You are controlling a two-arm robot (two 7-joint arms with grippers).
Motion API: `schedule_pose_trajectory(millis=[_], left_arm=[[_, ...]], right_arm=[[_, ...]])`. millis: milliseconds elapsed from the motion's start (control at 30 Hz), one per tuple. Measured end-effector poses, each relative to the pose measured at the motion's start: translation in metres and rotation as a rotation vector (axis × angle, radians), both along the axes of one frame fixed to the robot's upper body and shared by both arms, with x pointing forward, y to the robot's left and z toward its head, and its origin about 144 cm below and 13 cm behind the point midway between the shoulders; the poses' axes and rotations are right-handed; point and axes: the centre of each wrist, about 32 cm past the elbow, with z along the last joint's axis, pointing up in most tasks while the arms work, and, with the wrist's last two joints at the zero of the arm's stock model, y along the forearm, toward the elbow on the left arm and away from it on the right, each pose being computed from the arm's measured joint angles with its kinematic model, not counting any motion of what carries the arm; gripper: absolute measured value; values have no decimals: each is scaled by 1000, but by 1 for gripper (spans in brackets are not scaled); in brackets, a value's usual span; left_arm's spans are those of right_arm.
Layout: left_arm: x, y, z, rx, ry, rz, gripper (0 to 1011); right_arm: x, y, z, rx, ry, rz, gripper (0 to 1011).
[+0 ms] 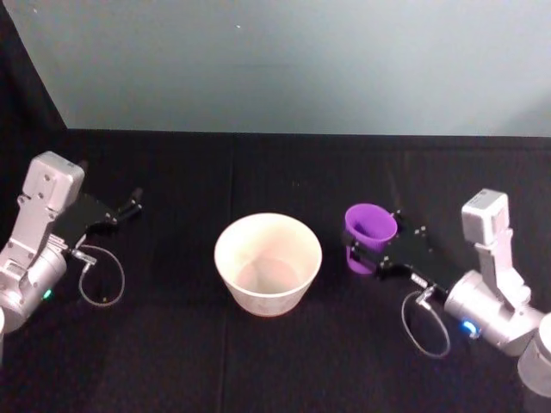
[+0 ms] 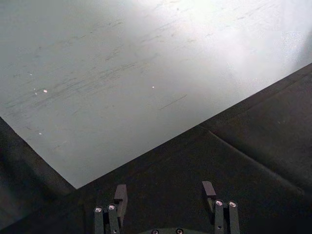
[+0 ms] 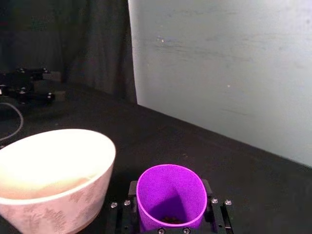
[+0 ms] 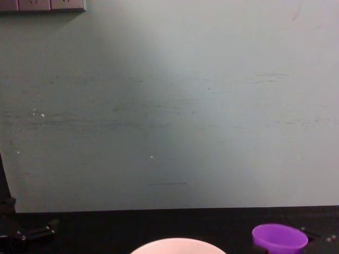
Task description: Pick up the cup and pour the mung beans from the cup into the bowl.
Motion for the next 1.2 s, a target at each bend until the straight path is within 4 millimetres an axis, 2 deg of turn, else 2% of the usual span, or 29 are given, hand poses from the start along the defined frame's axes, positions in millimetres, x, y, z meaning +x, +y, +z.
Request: schedule_pose_trajectory(millis=[100, 200, 300, 367, 533, 733, 967, 1100, 1200], left_arm=[[0, 0, 0, 0, 0, 0, 1000], [0, 0, 0, 0, 0, 0, 1000], [0, 0, 0, 0, 0, 0, 1000], [0, 0, 0, 0, 0, 0, 1000], [0, 0, 0, 0, 0, 0, 1000], [0, 0, 0, 0, 0, 0, 1000], [0, 0, 0, 0, 0, 0, 1000], [0, 0, 0, 0, 0, 0, 1000], [0, 0, 0, 0, 0, 0, 1000]], right_arm=[[1, -3, 11, -12, -4, -8, 735], [2, -6, 30, -19, -15, -28, 736], [3, -10, 58, -24, -28, -55, 736], [3, -11, 63, -24, -31, -59, 736], [3, -17, 111, -15, -39, -93, 735], [4, -20, 151, 16, -43, -129, 736], [3, -26, 186, 42, -66, -168, 736], [1, -28, 198, 44, -82, -175, 735], [0, -29, 199, 45, -84, -177, 736]])
